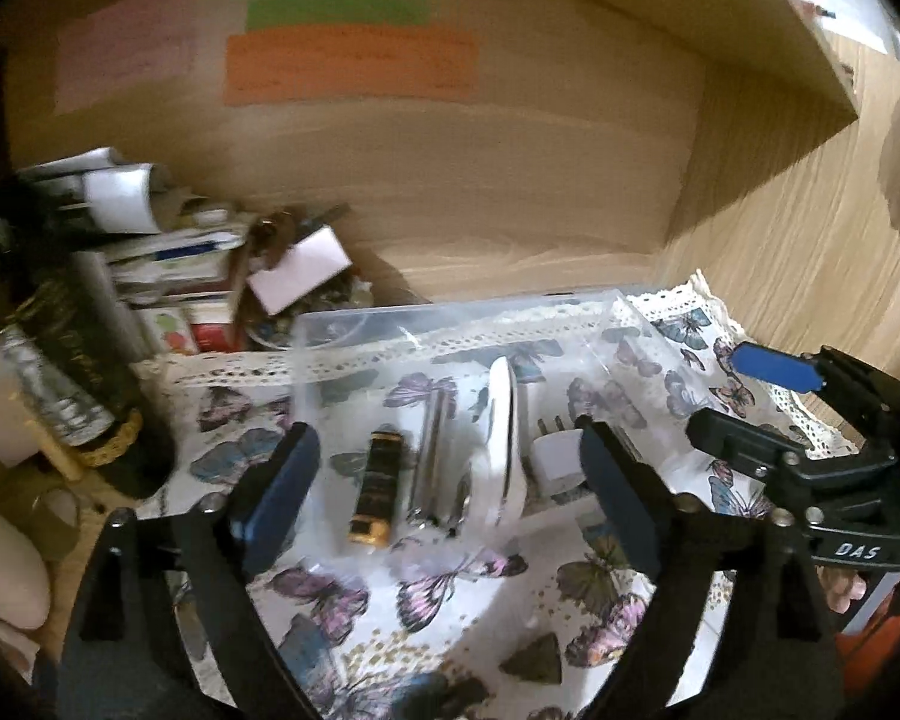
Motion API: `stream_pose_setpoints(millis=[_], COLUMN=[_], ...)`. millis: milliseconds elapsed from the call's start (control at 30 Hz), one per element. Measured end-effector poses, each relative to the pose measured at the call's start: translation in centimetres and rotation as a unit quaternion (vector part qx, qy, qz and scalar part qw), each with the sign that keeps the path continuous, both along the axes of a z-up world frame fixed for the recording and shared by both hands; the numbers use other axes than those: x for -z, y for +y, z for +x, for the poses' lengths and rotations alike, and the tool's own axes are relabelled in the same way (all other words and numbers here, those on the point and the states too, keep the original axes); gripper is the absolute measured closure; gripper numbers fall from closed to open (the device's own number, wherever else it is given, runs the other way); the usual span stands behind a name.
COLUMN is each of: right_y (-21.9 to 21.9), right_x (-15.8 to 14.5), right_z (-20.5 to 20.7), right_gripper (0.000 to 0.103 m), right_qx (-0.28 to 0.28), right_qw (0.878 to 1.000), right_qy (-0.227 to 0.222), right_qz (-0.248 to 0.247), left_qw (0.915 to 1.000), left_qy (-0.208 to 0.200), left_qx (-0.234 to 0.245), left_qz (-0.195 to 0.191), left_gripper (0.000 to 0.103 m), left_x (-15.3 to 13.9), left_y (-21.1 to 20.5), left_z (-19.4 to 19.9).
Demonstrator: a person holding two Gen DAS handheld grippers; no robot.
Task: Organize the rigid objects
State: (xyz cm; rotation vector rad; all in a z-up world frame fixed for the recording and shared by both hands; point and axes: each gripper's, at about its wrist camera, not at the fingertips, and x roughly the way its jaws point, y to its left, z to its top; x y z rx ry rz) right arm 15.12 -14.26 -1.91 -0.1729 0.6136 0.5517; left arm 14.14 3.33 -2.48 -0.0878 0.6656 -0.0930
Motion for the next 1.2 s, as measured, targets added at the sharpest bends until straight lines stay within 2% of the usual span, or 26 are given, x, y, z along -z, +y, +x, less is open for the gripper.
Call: stream_pose_setpoints(millis=[133, 367, 567, 800, 867, 933, 1100, 1200], right_y=[0.7, 2.7, 4.5, 6.5, 6.9, 7.3, 7.9, 7.5], right_x=[-0.5, 0.0, 2.4, 6.2, 7.1, 7.7, 8.8, 8.5], right_z=[-1.3, -3.3, -4.6, -4.7, -4.6, -4.4, -4.3, -4.6], right_gripper=[0.021, 0.021, 0.021, 0.022, 0.027, 0.045, 0.072, 0.072], right_qx=[-0.011, -0.036, -0.059, -0.081, -0.089, -0.093, -0.112, -0.114], right_qw=[1.0, 0.999, 0.998, 0.992, 0.989, 0.987, 0.981, 0.982], right_qy=[-0.007, -0.005, 0.033, 0.093, 0.11, 0.122, 0.149, 0.141], right_qz=[0.006, -0.005, -0.017, -0.041, -0.046, -0.052, -0.057, -0.053], left_qw=[0.9998, 0.9993, 0.9976, 0.9958, 0.9956, 0.9951, 0.993, 0.9919], left_qy=[-0.005, 0.017, 0.053, 0.077, 0.077, 0.081, 0.099, 0.106], left_qx=[-0.014, -0.026, -0.031, 0.0, 0.011, 0.022, 0.042, 0.052], left_qz=[0.01, 0.019, 0.033, 0.049, 0.051, 0.052, 0.049, 0.047], left_gripper=[0.007, 0.005, 0.005, 0.005, 0.011, 0.015, 0.021, 0.023], left_x=[0.0, 1.9, 4.7, 7.0, 7.2, 7.4, 8.2, 8.6], left_y=[1.2, 3.5, 4.4, 3.8, 3.4, 3.0, 2.1, 1.5], left_z=[-1.9, -4.9, -6.5, -7.7, -8.0, -8.3, -8.2, -8.0])
